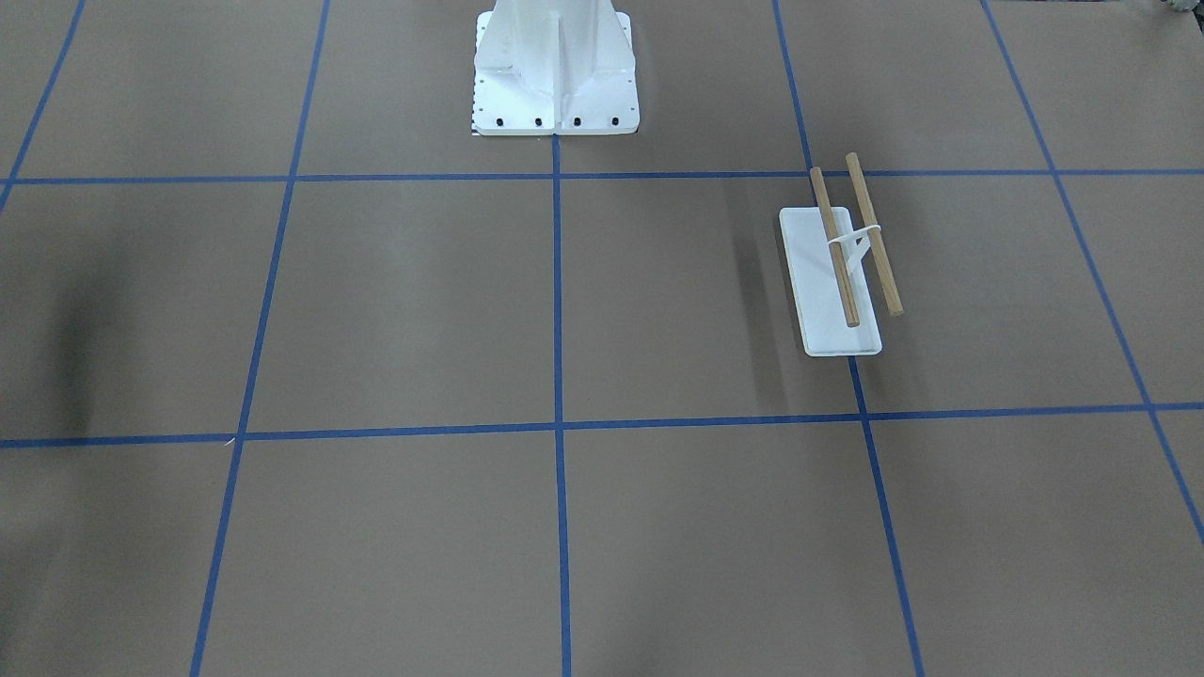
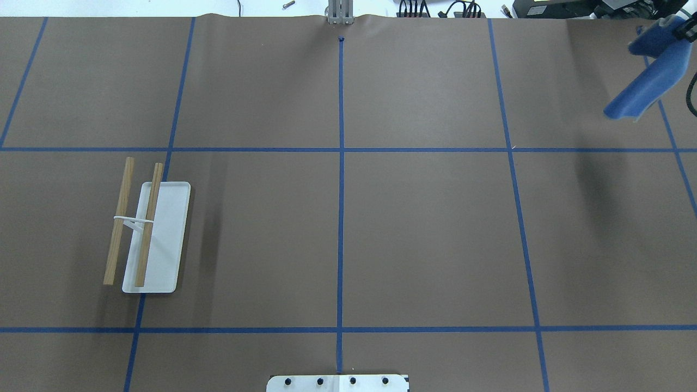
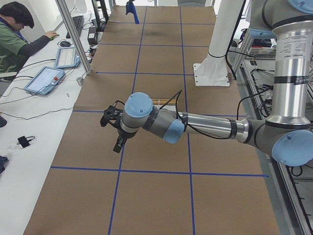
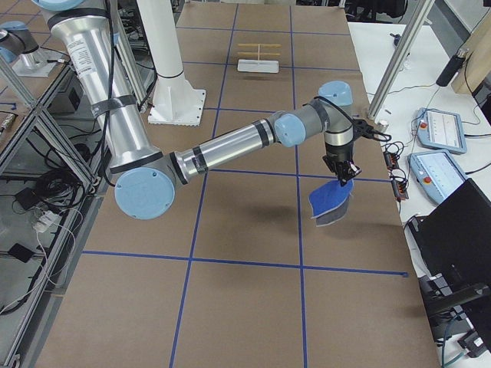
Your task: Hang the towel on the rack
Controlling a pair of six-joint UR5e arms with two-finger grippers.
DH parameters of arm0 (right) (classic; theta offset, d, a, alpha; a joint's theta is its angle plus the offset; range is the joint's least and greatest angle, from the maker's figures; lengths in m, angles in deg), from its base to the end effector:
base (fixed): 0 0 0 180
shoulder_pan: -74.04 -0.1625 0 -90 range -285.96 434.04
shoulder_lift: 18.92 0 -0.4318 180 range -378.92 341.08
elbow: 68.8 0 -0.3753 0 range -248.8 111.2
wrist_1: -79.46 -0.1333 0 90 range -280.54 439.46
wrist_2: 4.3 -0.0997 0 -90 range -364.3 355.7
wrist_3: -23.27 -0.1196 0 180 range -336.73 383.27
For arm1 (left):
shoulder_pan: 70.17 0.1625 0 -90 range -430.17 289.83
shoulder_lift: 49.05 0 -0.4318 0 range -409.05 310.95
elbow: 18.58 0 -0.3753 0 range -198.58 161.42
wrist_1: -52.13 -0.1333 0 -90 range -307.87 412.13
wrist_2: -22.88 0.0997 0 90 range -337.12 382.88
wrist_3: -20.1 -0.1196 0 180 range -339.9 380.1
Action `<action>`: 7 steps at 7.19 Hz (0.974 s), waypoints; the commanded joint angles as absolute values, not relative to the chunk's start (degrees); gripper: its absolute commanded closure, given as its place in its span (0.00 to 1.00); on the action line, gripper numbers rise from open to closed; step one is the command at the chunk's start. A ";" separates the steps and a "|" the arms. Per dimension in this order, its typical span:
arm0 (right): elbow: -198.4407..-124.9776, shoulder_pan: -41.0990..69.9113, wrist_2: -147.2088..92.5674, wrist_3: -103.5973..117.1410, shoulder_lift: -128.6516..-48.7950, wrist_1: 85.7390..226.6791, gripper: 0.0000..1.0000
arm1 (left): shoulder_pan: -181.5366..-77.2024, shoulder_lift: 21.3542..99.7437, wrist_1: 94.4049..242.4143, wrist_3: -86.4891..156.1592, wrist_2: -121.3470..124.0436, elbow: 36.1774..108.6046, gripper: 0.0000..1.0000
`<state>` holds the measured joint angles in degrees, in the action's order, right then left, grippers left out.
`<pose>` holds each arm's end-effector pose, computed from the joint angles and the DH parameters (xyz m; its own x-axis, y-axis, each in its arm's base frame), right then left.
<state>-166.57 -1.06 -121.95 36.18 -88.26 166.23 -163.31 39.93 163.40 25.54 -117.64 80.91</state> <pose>-0.0850 -0.6219 0.4257 0.7244 -0.6352 0.2678 0.3906 0.6983 0.5999 -0.0676 -0.4848 0.5555 0.6484 0.2637 -0.7142 0.1095 0.8960 0.4303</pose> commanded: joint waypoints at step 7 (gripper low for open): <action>-182.97 25.41 -109.27 16.53 -75.27 166.56 1.00 | -142.11 53.65 181.40 94.53 -122.33 86.37 0.02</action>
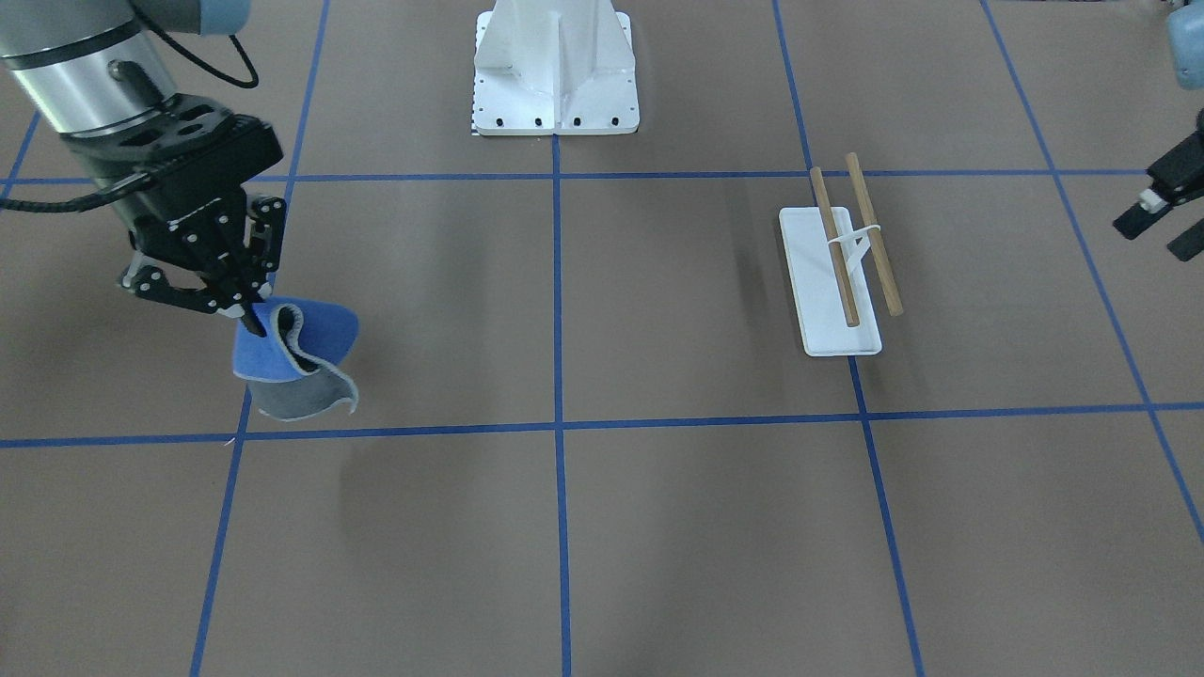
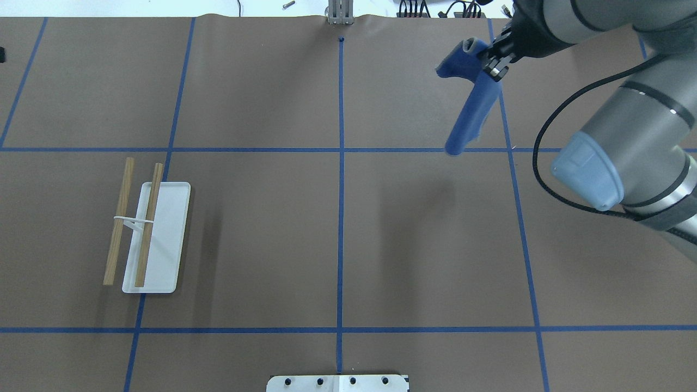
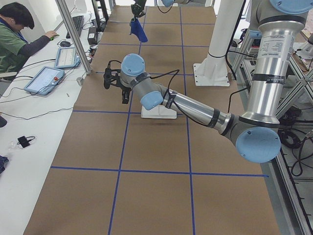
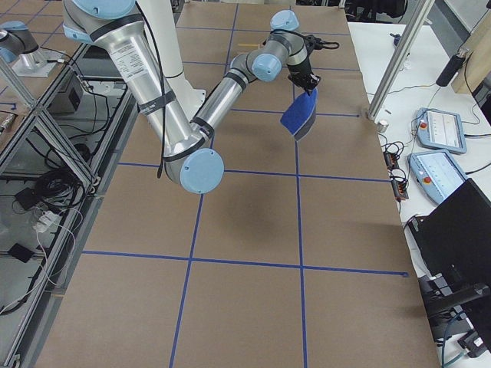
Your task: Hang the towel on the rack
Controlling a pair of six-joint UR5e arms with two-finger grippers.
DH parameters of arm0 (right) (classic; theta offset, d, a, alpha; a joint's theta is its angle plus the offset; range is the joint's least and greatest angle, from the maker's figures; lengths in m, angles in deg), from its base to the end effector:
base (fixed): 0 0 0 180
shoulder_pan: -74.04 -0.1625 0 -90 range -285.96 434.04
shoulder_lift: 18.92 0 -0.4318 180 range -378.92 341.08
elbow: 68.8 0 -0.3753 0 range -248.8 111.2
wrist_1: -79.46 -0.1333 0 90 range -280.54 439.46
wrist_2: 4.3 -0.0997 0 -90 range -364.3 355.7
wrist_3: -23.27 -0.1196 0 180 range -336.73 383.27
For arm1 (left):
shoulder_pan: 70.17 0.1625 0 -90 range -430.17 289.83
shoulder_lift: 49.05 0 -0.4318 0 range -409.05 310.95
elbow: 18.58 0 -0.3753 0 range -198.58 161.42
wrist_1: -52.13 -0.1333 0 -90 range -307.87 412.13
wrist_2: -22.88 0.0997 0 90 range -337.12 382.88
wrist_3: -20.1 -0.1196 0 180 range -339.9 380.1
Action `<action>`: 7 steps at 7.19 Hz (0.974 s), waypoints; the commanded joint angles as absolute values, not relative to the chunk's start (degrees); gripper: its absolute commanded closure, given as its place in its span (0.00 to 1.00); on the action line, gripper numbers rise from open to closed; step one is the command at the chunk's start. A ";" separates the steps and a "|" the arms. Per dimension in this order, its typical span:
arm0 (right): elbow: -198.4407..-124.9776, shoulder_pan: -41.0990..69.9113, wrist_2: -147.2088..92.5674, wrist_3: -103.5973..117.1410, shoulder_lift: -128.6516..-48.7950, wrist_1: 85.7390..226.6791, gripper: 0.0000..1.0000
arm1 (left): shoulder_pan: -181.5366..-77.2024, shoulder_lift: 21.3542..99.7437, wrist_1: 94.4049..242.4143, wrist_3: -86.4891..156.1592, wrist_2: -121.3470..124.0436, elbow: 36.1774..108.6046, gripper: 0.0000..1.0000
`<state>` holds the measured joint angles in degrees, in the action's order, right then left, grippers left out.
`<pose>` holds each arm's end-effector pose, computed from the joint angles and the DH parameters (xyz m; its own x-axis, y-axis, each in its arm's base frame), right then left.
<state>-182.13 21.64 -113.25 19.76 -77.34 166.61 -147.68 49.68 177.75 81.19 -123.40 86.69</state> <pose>-0.2856 -0.5257 0.1993 0.6006 -0.7673 0.2247 0.2893 0.4705 0.8336 0.0786 -0.5112 0.3842 0.2827 -0.0355 -0.9585 0.2857 0.9571 0.0488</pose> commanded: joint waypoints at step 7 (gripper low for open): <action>-182.53 48.78 -79.93 12.11 -65.33 160.23 1.00 | -124.24 69.15 181.42 130.11 -113.18 86.54 0.02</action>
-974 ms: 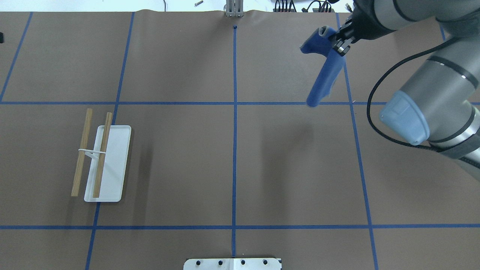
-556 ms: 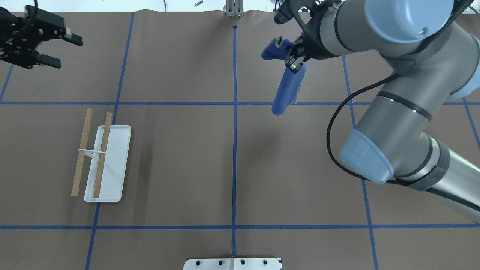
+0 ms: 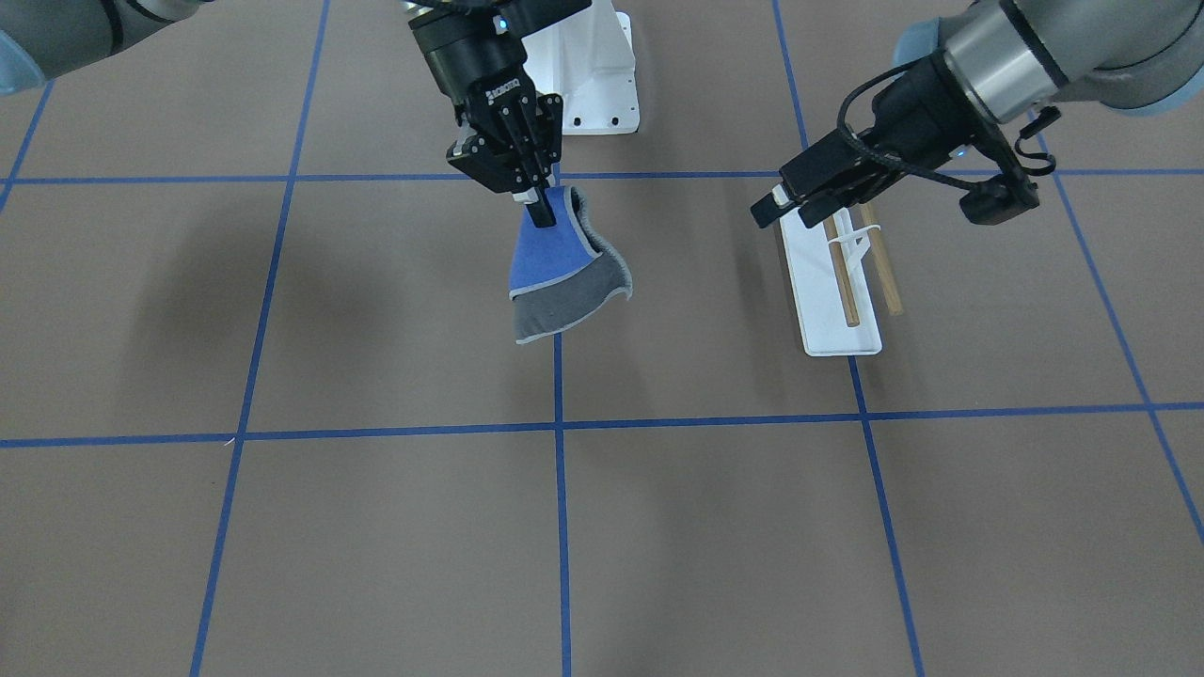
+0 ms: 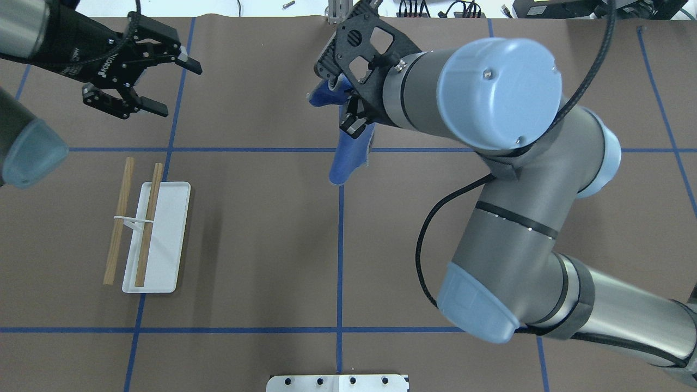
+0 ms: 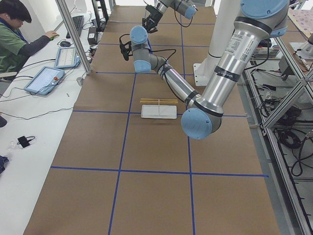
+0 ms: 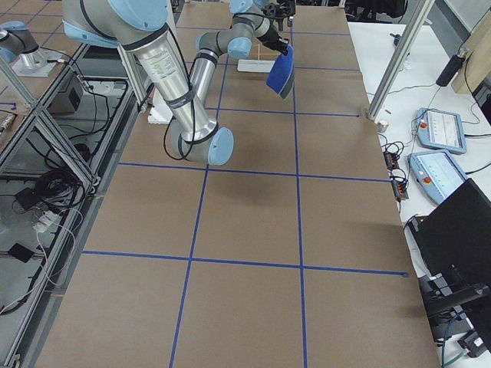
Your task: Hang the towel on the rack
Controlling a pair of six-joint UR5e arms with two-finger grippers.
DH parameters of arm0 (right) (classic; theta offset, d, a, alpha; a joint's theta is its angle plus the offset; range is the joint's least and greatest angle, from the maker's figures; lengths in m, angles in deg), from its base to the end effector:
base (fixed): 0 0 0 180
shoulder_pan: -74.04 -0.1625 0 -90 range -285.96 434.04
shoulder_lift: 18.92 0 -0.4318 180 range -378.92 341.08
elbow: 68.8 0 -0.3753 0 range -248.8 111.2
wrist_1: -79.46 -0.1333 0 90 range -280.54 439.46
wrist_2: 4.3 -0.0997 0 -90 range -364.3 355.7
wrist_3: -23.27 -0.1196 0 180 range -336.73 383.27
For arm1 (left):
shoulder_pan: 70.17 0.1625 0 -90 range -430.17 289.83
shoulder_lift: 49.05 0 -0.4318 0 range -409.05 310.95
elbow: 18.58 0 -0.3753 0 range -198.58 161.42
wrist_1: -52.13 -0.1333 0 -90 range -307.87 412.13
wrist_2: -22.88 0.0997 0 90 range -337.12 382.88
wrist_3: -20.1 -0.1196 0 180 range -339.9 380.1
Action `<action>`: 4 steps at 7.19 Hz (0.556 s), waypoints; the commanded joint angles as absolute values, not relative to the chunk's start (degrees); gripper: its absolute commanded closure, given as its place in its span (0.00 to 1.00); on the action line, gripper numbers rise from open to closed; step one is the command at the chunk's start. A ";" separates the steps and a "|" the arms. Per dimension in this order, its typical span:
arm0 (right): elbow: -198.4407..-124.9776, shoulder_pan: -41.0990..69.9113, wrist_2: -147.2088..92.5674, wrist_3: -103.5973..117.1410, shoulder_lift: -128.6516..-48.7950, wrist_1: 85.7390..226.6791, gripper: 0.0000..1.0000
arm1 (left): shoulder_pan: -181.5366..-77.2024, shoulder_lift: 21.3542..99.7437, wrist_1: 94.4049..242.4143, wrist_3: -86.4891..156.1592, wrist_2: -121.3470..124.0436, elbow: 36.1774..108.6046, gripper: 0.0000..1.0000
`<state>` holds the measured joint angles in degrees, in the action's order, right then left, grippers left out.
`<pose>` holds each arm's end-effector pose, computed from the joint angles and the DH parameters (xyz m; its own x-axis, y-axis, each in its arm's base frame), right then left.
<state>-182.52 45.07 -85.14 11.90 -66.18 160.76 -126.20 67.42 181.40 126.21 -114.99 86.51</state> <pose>-0.4359 -0.4155 0.0694 0.6450 -0.7492 0.1506 0.0989 0.2772 0.9557 0.2806 -0.4963 0.2144 0.0447 -0.3995 -0.9157 0.1662 0.9068 -0.3875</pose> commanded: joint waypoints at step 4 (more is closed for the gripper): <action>-182.09 55.31 -71.89 11.94 -64.00 160.15 1.00 | -124.05 71.01 181.59 138.30 -113.00 86.98 0.08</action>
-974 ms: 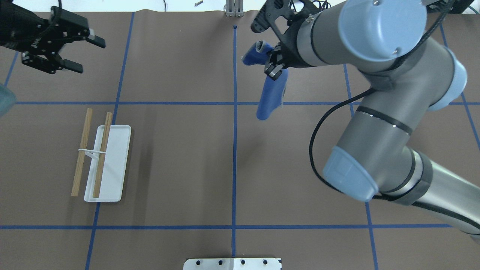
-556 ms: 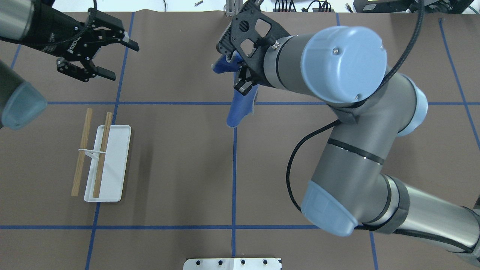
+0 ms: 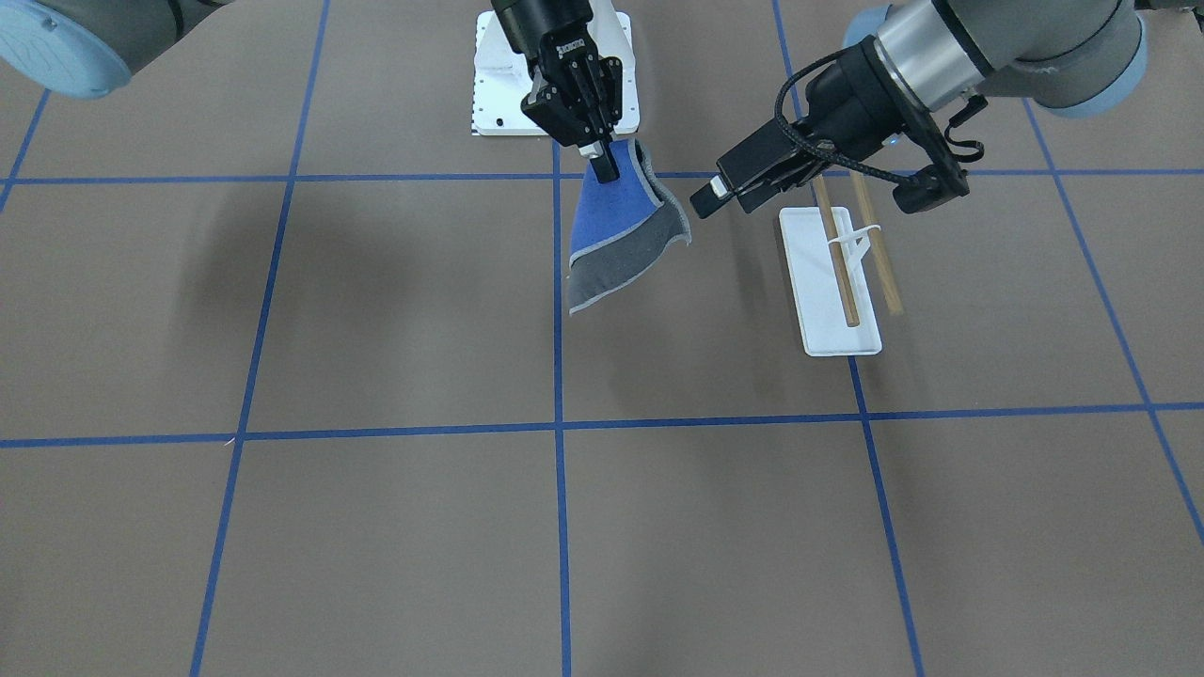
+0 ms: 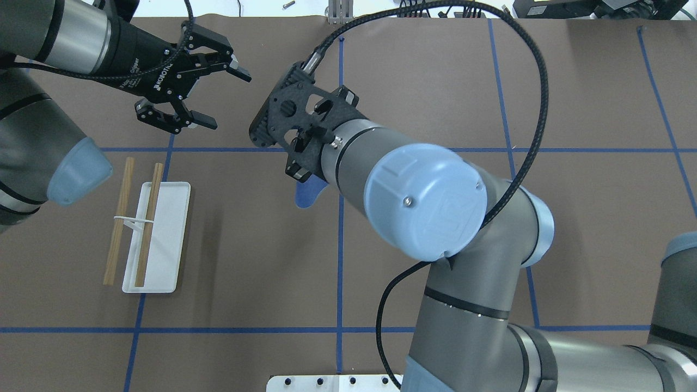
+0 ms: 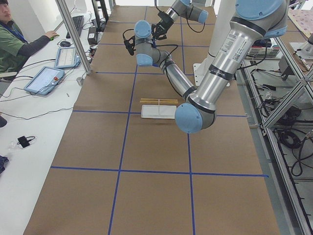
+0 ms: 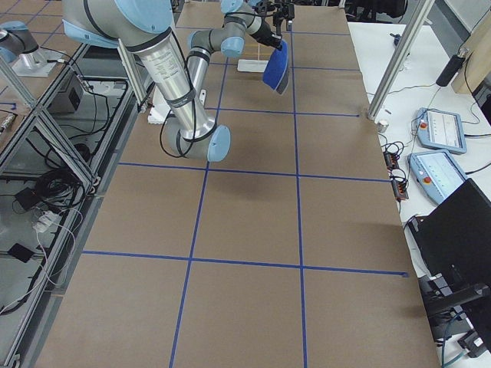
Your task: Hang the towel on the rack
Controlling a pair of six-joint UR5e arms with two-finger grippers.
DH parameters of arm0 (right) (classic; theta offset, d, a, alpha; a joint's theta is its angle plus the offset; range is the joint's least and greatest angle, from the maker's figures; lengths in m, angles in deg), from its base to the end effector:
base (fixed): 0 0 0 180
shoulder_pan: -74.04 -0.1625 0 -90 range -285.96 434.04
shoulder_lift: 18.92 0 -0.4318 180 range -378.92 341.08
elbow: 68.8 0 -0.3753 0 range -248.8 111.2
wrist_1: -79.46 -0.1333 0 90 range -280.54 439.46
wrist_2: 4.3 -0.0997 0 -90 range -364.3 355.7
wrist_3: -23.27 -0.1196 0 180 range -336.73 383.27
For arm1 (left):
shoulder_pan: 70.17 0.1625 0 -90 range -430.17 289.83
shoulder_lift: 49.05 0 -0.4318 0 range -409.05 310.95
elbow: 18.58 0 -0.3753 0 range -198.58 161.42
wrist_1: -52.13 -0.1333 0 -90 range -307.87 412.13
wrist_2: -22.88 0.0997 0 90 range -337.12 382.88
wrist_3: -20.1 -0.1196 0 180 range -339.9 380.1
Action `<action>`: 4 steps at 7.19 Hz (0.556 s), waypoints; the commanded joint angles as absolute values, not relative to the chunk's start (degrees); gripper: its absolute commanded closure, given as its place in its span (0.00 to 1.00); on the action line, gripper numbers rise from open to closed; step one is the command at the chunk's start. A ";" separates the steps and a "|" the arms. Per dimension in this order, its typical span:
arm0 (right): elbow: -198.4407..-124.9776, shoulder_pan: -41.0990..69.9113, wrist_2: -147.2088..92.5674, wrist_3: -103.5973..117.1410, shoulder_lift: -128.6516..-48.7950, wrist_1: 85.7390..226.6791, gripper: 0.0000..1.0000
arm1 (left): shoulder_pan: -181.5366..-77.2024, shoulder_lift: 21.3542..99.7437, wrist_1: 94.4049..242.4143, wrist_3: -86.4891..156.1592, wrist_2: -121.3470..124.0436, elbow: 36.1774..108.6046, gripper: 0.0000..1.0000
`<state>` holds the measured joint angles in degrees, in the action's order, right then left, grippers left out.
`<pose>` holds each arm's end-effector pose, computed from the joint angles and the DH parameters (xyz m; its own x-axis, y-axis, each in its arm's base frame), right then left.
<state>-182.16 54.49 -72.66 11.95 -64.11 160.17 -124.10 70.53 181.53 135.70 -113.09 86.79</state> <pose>-0.4816 -0.3593 0.0473 0.6778 -0.7265 0.1131 0.0730 0.2195 0.9729 0.2981 -0.4896 0.1818 -0.0084 -0.4985 -0.8669 0.1518 0.8562 -0.4938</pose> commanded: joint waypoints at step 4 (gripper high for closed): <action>-181.74 55.40 -69.44 11.41 -63.83 158.75 1.00 | -123.00 71.01 181.42 141.20 -112.91 86.80 0.09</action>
